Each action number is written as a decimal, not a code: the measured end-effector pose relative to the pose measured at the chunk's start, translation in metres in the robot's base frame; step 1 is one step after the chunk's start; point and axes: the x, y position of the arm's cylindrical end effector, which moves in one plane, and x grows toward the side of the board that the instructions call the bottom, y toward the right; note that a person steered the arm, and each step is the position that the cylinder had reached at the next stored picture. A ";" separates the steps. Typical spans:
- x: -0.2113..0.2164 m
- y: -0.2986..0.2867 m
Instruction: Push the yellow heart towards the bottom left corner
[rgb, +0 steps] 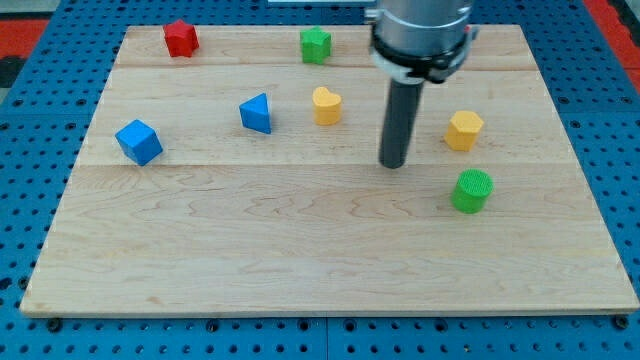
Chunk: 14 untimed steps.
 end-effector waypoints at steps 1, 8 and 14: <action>0.000 -0.014; -0.057 0.013; -0.063 -0.094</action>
